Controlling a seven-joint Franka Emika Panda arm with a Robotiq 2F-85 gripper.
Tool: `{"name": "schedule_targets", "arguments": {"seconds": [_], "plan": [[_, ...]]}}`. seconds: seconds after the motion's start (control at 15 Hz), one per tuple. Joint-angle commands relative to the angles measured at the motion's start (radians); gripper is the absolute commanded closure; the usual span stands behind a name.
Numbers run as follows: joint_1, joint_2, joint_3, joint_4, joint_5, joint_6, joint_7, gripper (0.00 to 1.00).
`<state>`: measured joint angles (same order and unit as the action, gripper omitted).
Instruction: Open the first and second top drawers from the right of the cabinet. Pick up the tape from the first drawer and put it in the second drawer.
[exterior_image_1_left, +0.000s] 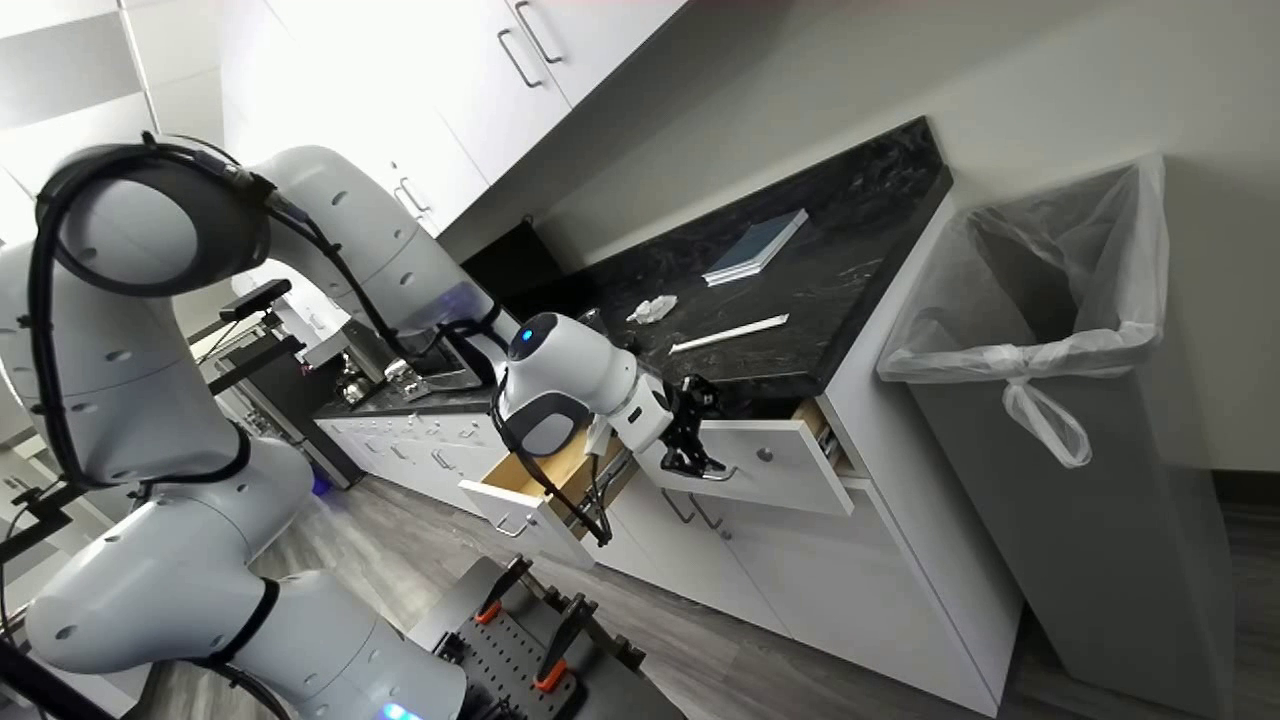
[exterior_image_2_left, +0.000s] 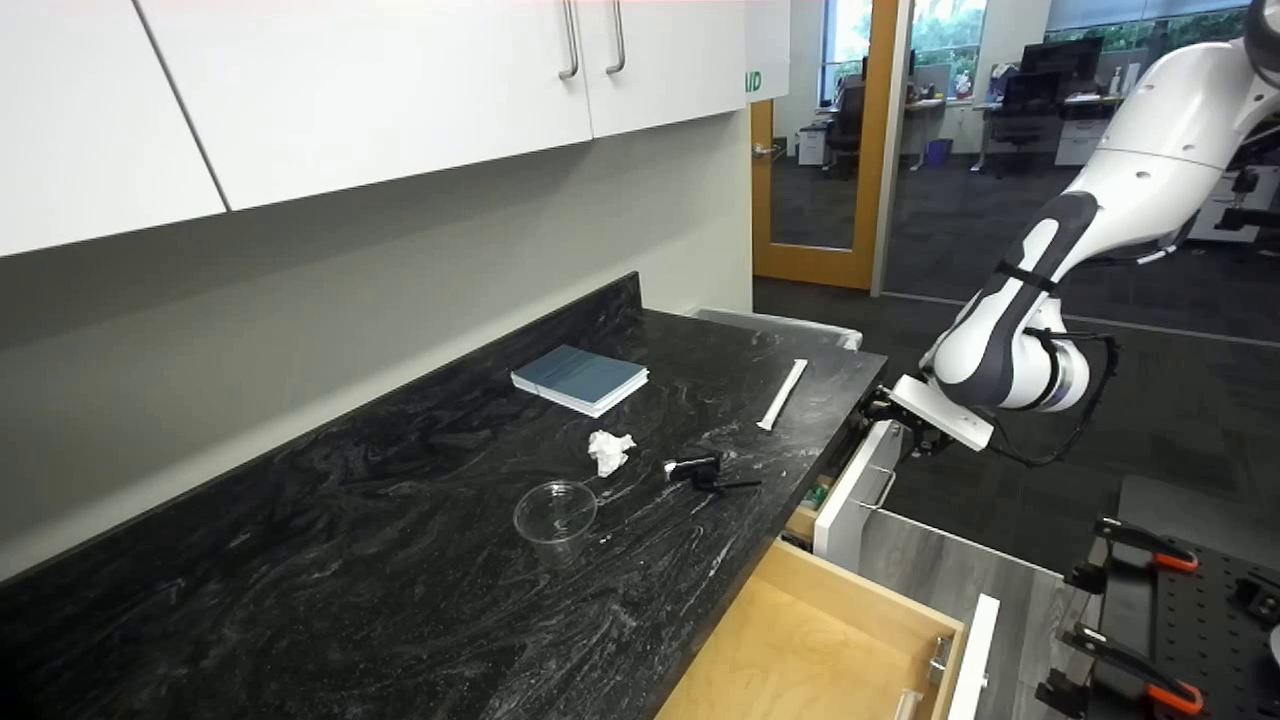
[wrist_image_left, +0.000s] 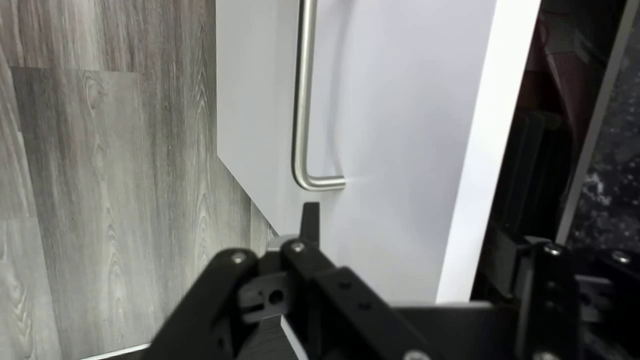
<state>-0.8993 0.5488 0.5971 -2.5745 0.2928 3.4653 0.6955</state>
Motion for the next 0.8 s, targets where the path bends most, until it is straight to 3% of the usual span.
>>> {"name": "schedule_targets", "arguments": {"seconds": [0.0, 0.33, 0.73], "plan": [[0.063, 0.034, -0.059, 0.027, -0.029, -0.002, 0.049, 0.54], [0.066, -0.028, -0.057, -0.023, -0.050, -0.016, 0.130, 0.88], [0.161, -0.158, -0.174, -0.075, 0.003, -0.225, 0.125, 0.89]]}}
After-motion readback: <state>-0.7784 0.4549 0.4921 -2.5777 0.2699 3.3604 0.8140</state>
